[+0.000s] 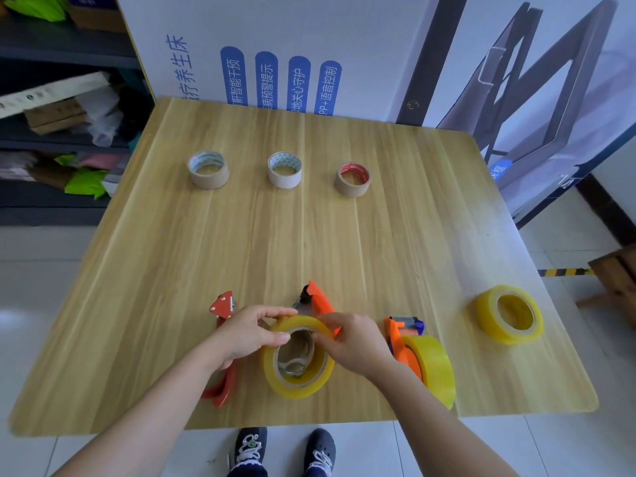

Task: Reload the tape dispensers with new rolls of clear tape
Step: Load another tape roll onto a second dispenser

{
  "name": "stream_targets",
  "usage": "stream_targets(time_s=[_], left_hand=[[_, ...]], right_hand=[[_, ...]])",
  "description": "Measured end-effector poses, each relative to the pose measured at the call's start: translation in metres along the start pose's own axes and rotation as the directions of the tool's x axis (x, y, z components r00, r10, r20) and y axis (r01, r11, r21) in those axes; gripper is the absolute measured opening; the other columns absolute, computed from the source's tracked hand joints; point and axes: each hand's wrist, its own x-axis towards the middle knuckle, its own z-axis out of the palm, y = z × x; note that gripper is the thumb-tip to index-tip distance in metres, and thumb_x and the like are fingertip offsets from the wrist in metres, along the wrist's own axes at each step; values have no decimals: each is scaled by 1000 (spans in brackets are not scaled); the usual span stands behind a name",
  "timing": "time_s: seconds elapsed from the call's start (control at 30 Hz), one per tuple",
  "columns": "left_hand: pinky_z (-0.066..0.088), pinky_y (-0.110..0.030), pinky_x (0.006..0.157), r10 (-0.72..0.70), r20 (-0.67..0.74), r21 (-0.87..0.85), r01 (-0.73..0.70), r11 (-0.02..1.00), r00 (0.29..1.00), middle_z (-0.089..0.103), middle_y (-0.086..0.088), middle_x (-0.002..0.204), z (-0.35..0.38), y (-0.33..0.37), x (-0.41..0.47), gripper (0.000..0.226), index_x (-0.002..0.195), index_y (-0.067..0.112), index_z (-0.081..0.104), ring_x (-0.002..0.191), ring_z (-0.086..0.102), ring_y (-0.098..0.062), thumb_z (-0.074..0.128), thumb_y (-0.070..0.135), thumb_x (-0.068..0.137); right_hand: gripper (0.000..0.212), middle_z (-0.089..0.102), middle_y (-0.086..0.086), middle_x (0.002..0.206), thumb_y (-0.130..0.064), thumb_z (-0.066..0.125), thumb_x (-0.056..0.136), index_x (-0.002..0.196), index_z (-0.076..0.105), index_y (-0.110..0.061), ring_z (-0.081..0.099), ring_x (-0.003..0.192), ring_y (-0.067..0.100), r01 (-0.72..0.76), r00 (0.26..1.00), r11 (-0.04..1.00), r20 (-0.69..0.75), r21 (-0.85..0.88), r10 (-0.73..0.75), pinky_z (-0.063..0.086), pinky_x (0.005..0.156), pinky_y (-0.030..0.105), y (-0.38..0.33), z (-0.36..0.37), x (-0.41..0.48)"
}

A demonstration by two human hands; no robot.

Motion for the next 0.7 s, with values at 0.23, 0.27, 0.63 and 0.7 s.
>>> stream_targets(time_s=[0.23, 0.27, 0.63, 0.7], left_hand=[[40, -27, 101, -27, -75, -23, 26, 999, 997, 64, 6, 118, 1, -8, 8, 40, 104, 46, 66, 116, 55, -12, 68, 10, 86], [40, -26, 100, -36, -84, -30, 33, 999, 996, 64, 5, 120, 0, -7, 10, 39, 102, 47, 65, 116, 55, -11, 67, 10, 88], [33, -40, 111, -161, -262, 437, 266, 859, 952, 40, -11, 146, 18, -11, 44, 38, 137, 24, 51, 135, 35, -31, 37, 23, 102], [37, -38, 108, -162, -262, 454, 270, 849, 951, 46, -10, 143, 18, -11, 46, 37, 135, 24, 53, 131, 41, -30, 38, 23, 101]], right_hand=[[25, 75, -2, 96, -39, 60, 90, 109, 71, -27, 67, 87, 19, -34, 999, 999, -18, -13, 33, 54, 77, 35, -9, 11, 5], [26, 75, 0, 96, -39, 61, 89, 109, 71, -26, 67, 88, 21, -56, 998, 998, -29, -8, 55, 54, 77, 36, -10, 11, 8], [28, 72, 5, 93, -17, 49, 91, 106, 70, -27, 64, 83, 28, -186, 982, 979, -52, -77, 182, 54, 69, 33, -20, 23, 19], [23, 70, 7, 88, -20, 47, 92, 101, 69, -21, 61, 78, 28, -194, 980, 974, -67, -119, 187, 53, 65, 33, -23, 24, 21]])
